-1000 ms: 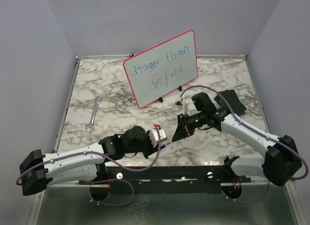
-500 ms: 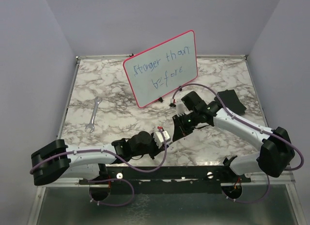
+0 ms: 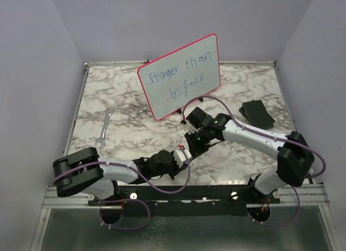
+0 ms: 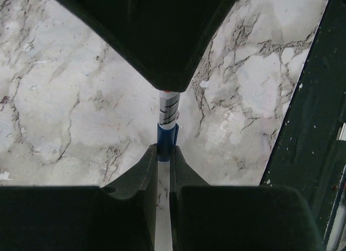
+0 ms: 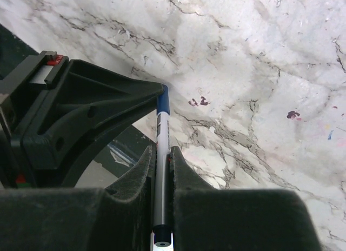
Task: Write a sentence on the whiteboard
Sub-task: Close the whiteboard marker at the center of the board.
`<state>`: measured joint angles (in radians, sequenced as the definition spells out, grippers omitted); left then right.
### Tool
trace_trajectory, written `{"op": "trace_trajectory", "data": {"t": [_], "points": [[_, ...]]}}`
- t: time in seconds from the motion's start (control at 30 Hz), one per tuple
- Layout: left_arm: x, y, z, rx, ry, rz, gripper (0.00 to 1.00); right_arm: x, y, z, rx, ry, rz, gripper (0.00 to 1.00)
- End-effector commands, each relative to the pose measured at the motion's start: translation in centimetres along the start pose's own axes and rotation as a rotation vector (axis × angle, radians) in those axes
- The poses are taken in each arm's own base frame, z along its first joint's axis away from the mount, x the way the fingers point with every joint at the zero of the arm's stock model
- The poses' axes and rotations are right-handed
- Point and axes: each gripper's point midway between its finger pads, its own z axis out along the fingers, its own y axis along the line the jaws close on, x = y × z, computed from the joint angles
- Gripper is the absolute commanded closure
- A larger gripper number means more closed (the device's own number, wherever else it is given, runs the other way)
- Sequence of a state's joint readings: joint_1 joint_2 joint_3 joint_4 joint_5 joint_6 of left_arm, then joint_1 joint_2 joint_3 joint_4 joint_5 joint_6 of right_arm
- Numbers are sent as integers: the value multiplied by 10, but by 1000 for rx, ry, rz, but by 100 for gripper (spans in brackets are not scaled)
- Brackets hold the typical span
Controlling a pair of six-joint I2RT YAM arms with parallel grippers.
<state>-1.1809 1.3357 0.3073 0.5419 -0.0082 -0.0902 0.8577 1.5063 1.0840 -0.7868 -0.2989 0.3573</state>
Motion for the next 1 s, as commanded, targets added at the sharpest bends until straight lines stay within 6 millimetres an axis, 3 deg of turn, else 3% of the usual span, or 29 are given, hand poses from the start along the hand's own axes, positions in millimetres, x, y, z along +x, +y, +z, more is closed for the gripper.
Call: {"op": "trace_trajectory", "data": {"t": [0.0, 0.33, 0.6, 0.97], "points": [[-48, -3, 10, 3, -187, -10, 100, 11, -10, 11, 130, 58, 49, 99], [-40, -1, 12, -7, -164, -16, 100, 19, -17, 21, 316, 108, 33, 99], [-38, 7, 0, -52, -170, -51, 80, 26, -17, 30, 385, 129, 37, 99], [-27, 18, -24, -117, -159, -98, 77, 32, -13, 44, 419, 141, 58, 99]]}}
